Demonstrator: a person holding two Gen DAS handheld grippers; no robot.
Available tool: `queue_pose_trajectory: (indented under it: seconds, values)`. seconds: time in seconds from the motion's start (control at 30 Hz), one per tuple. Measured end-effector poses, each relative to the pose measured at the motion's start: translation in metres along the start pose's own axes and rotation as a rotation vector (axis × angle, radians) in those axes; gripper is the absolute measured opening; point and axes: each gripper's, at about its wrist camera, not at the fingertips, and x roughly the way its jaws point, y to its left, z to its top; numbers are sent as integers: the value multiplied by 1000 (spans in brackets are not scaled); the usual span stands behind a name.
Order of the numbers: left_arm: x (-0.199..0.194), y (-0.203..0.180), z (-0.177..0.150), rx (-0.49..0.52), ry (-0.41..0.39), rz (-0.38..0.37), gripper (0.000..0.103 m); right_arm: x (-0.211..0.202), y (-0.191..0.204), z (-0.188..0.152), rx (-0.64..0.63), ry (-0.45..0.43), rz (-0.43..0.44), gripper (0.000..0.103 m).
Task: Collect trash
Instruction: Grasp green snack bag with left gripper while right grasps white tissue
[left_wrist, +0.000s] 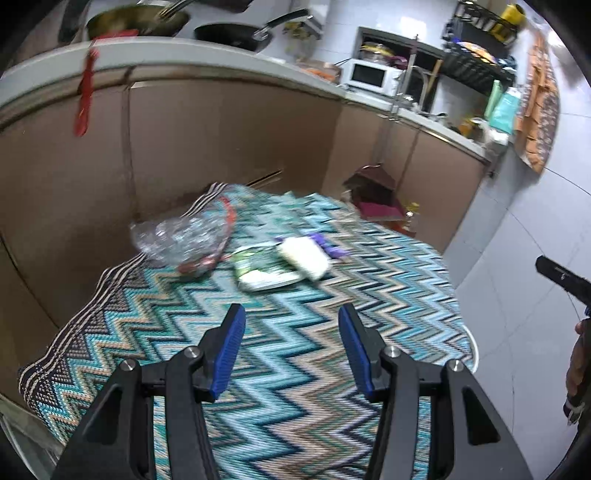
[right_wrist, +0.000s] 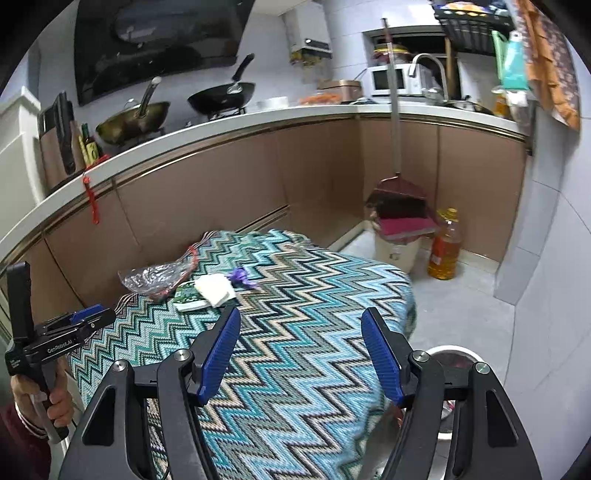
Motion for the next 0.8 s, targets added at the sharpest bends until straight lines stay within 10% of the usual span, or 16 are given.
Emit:
queue_pose_trajectory:
  seconds: [0.8]
  values:
    - [183,75,33,-273,189,-155,50,218,99,26,-154,243,194,68]
